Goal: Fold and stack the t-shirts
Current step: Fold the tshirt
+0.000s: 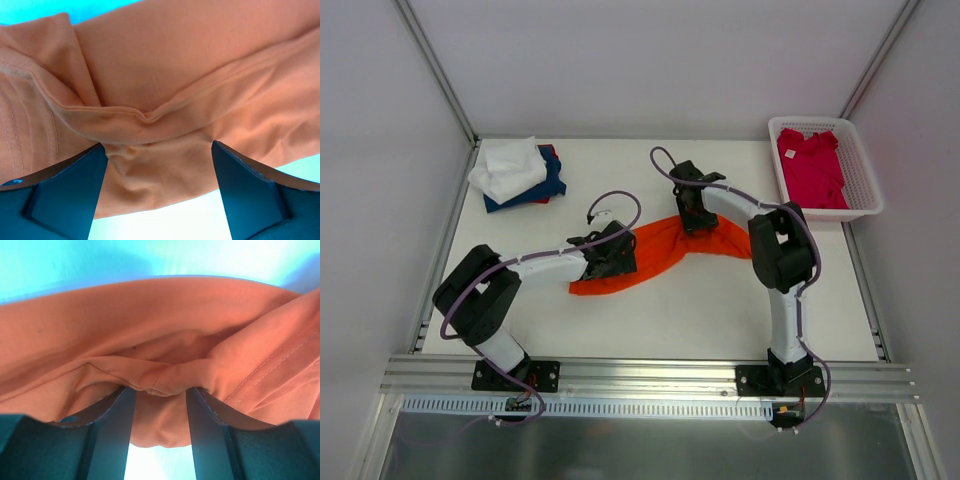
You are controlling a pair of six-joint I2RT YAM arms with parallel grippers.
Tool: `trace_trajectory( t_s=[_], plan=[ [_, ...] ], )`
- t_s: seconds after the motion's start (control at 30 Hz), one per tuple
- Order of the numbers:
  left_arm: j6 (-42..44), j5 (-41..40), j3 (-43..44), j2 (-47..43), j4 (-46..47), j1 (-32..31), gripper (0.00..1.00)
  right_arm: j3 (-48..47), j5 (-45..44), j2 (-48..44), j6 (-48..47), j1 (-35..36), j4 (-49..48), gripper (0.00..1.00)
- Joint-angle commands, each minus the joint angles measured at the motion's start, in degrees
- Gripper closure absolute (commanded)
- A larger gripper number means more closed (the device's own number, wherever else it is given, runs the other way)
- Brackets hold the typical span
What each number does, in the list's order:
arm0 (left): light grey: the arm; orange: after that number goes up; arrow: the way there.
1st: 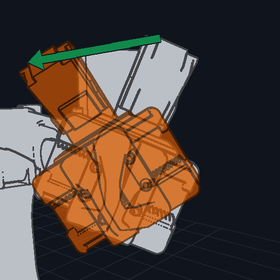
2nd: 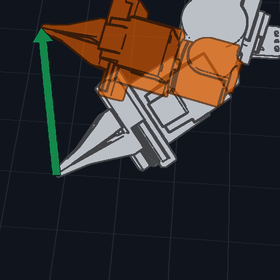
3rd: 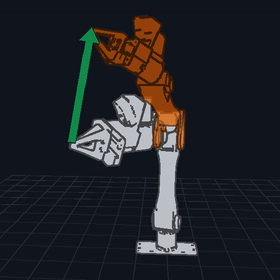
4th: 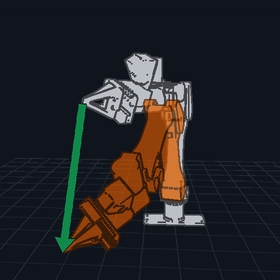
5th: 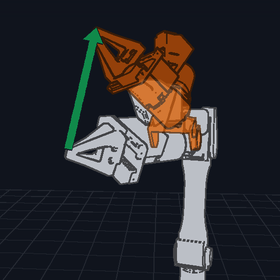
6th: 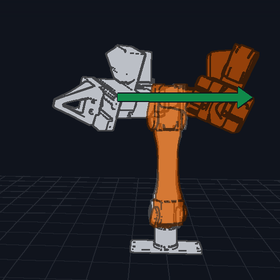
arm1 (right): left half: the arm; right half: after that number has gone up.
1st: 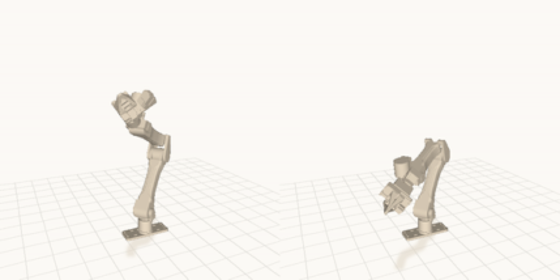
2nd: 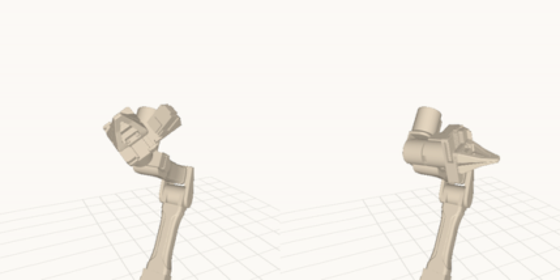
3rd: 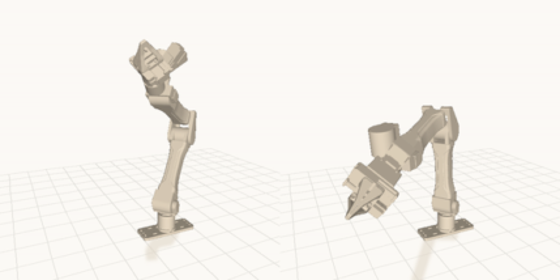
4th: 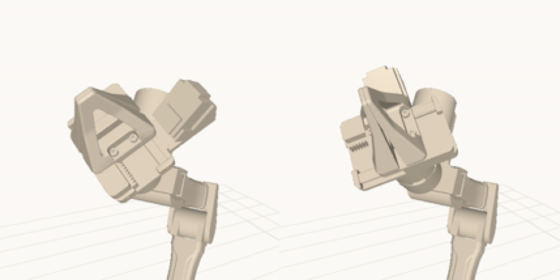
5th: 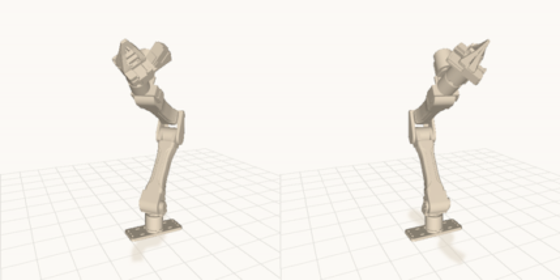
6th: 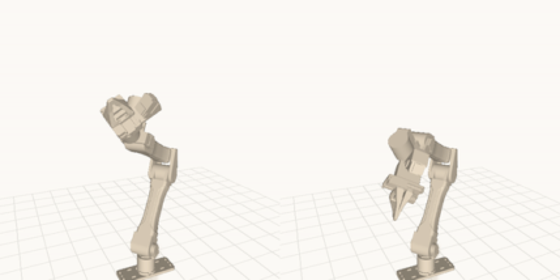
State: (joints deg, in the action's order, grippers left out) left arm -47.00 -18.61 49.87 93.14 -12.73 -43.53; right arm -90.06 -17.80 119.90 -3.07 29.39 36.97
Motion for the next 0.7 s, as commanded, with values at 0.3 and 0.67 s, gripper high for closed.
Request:
trace_trajectory(
  t_s=[0.3,0.67],
  plan=[
    [-8.19,6.57,-7.59,-0.24,-7.39,-4.11,0.15,-11.37,-0.74,5.00,-3.35,-0.29,4.34,0.52],
    [-6.78,5.16,-4.07,-1.30,-8.80,-4.11,0.15,-2.85,-5.83,-10.99,-2.91,-0.56,4.51,0.52]
  ],
)
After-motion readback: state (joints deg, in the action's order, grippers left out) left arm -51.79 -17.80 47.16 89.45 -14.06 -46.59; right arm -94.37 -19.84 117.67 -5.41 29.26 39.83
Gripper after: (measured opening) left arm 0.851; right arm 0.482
